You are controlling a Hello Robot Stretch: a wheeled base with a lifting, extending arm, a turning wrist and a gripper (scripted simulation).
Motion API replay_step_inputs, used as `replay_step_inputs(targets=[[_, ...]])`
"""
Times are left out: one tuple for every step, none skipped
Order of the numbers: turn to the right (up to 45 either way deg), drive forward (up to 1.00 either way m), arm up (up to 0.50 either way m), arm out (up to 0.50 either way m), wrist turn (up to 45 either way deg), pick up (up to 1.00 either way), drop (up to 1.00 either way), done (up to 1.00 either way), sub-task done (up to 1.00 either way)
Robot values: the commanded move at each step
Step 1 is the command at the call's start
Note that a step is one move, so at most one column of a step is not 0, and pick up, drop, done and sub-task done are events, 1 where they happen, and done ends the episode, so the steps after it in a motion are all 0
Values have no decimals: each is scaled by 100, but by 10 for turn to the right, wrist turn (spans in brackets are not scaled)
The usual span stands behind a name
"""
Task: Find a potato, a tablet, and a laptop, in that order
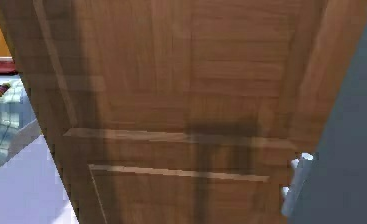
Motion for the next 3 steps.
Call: replay_step_inputs(targets=[[-390, 0, 0, 0, 0, 0, 0, 0, 0], [0, 40, 0, 0, 0, 0, 0, 0, 0], [-420, 0, 0, 0, 0, 0, 0, 0, 0]])
